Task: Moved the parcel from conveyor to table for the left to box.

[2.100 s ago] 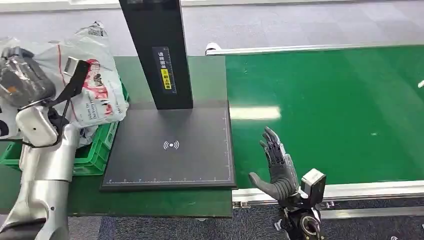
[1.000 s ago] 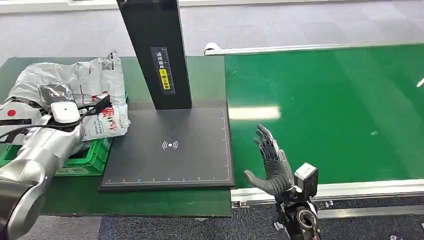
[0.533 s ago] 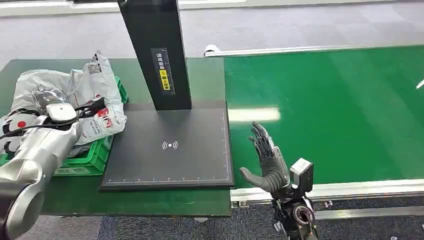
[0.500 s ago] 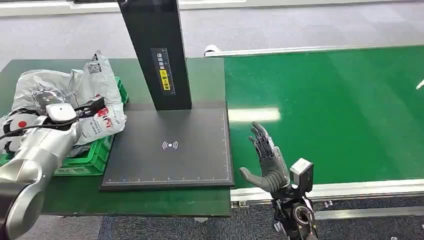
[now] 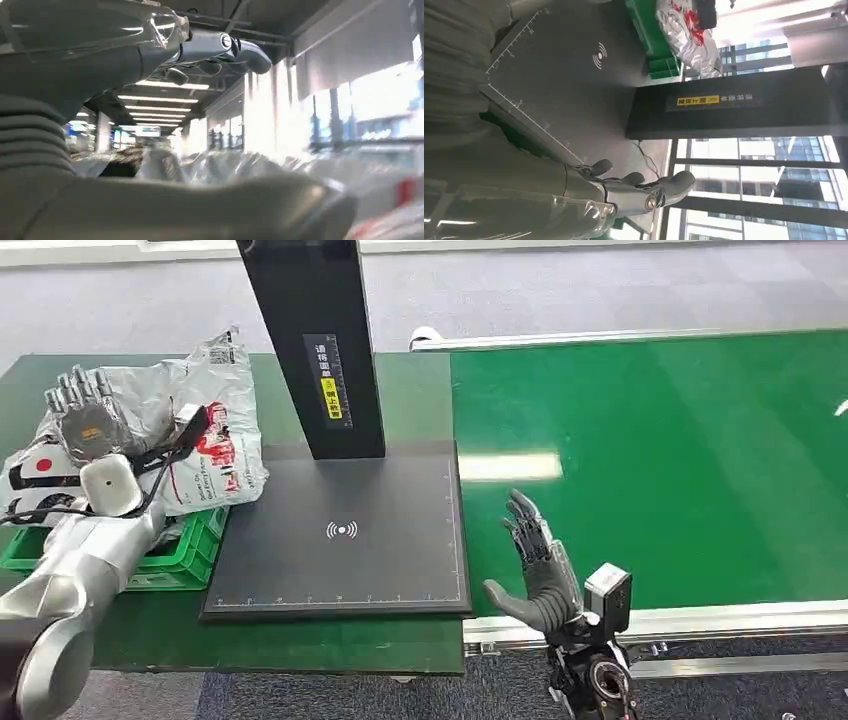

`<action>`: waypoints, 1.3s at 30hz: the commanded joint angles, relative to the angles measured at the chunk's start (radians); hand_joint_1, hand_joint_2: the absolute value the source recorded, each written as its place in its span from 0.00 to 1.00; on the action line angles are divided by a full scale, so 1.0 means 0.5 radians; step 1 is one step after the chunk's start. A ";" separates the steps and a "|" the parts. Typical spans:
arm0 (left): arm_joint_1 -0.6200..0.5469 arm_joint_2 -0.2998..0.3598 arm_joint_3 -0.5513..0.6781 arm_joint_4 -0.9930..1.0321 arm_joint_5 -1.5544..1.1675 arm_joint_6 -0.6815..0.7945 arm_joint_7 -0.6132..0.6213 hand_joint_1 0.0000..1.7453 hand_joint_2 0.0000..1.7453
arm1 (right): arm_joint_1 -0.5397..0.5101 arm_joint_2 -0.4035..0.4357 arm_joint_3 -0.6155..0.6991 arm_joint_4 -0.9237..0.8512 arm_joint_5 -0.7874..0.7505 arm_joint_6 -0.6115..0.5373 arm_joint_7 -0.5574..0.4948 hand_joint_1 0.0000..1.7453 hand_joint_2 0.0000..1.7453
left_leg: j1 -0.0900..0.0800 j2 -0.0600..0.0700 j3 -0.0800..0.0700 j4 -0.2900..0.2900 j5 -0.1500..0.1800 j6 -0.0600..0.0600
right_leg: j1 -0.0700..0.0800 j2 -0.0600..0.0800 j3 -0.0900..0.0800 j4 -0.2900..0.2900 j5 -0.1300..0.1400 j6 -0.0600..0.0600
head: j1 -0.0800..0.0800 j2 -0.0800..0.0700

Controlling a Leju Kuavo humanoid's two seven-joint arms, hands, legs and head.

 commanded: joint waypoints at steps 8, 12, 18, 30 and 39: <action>0.194 -0.147 0.468 -0.531 0.134 0.197 -0.471 0.00 0.00 | 0.006 -0.066 -0.012 -0.024 -0.011 -0.025 0.029 0.00 1.00 | 0.000 -0.001 -0.006 -0.001 0.001 0.001 | 0.000 -0.002 -0.005 -0.001 0.001 0.000 | 0.000 0.000; 0.340 -0.210 0.703 -0.956 0.188 0.197 -0.759 0.00 0.00 | 0.007 -0.069 -0.013 -0.032 -0.024 -0.039 0.033 0.00 1.00 | 0.001 -0.002 -0.006 -0.003 0.002 0.002 | 0.001 -0.002 -0.004 -0.004 0.002 0.000 | 0.001 0.000; 0.364 -0.727 1.861 -1.546 0.486 0.197 -2.238 0.00 1.00 | 0.033 -0.098 -0.021 -0.048 -0.047 -0.061 0.025 0.00 1.00 | 0.001 -0.004 -0.008 -0.001 0.001 0.003 | 0.002 -0.004 -0.005 -0.004 0.001 0.001 | 0.000 0.000; 1.045 -0.615 0.227 -1.862 2.444 0.107 -2.238 0.00 0.00 | 0.073 -0.123 -0.104 -0.121 -0.168 0.059 -0.095 0.00 1.00 | -0.003 -0.013 -0.007 -0.004 0.002 0.004 | -0.002 -0.013 -0.002 -0.008 0.000 0.002 | 0.000 0.001; 1.385 -0.593 0.061 -2.372 2.729 -0.133 -2.238 0.00 0.00 | 0.052 -0.104 -0.132 -0.115 -0.156 0.076 -0.096 0.00 1.00 | -0.003 0.000 -0.006 -0.003 -0.003 0.004 | -0.003 0.000 -0.005 -0.005 0.000 0.001 | 0.000 0.000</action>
